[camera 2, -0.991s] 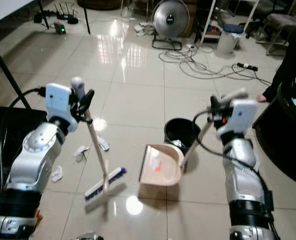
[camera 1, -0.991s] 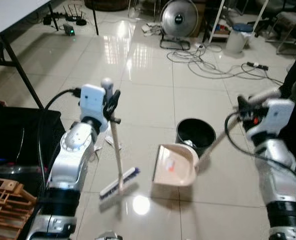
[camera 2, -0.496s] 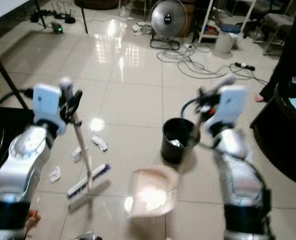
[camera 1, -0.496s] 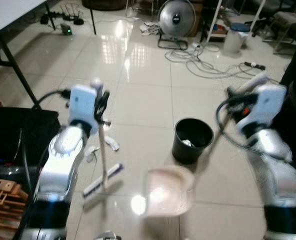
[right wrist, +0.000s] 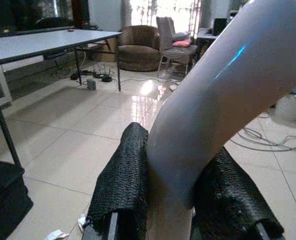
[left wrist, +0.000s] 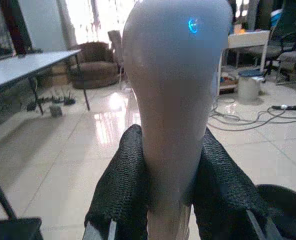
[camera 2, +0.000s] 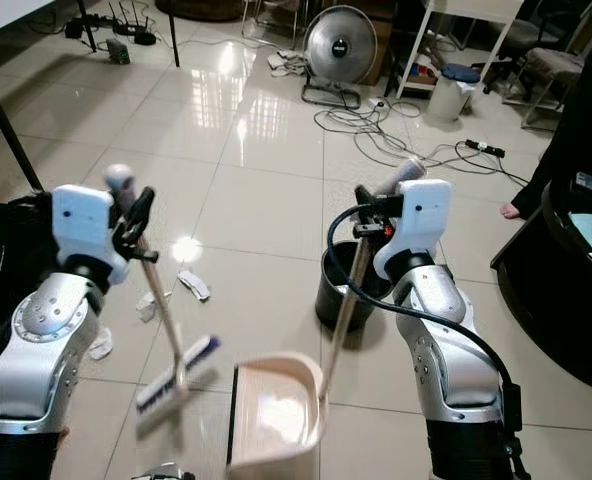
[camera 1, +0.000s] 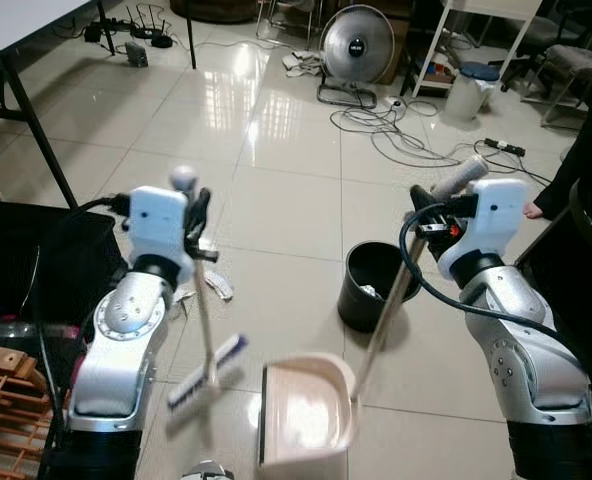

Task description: Sweep floor

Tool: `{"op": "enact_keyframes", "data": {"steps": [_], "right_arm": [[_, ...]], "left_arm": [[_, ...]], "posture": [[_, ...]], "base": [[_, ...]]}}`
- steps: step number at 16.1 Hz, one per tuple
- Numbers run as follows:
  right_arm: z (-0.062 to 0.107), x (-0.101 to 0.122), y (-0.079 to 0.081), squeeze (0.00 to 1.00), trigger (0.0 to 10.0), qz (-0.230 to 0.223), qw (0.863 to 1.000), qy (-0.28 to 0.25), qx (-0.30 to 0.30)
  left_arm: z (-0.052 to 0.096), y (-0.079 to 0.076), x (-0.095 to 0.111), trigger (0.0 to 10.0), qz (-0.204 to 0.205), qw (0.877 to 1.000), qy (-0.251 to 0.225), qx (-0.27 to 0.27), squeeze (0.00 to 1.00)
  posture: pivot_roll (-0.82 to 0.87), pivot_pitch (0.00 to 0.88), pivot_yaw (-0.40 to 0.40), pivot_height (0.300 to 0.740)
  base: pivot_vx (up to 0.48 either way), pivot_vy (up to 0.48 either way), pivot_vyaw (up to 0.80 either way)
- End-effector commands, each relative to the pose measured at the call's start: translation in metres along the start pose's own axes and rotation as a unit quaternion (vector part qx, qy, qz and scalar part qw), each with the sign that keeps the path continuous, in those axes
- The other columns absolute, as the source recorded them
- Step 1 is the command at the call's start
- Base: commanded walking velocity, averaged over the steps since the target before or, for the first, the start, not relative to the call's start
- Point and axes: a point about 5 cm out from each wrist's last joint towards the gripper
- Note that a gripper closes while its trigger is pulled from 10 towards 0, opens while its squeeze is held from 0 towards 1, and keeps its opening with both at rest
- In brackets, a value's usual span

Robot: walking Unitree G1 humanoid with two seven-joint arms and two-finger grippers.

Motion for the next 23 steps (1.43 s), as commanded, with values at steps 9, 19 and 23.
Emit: {"op": "enact_keyframes", "data": {"steps": [9,19,23], "right_arm": [[0.01,0.001,-0.018,0.0,10.0,0.021,0.997,-0.014,-0.066],[0.011,-0.001,-0.009,0.0,10.0,0.006,0.999,-0.013,-0.032],[0.009,0.001,-0.009,0.0,10.0,0.01,0.999,-0.017,-0.026]], "left_arm": [[-0.008,-0.014,0.02,10.0,0.001,0.999,-0.037,-0.016,0.0],[-0.009,-0.015,0.02,10.0,0.004,0.999,-0.04,-0.022,0.0],[-0.011,-0.013,0.021,10.0,0.004,0.999,-0.042,-0.022,0.0]], "posture": [[0.07,0.031,-0.068,0.74],[0.07,0.001,-0.064,0.74],[0.07,0.0,-0.064,0.74]], "base": [[0.322,0.0,0.27],[0.412,0.0,0.0],[0.417,0.0,0.0]]}}
Point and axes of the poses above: a point about 5 cm out from each wrist's last joint towards the gripper, its own z axis pointing back from the gripper into the wrist, its own x axis along the axis of the wrist's last joint, y = z × x, and after that the axes turned 2 degrees about z, right-handed
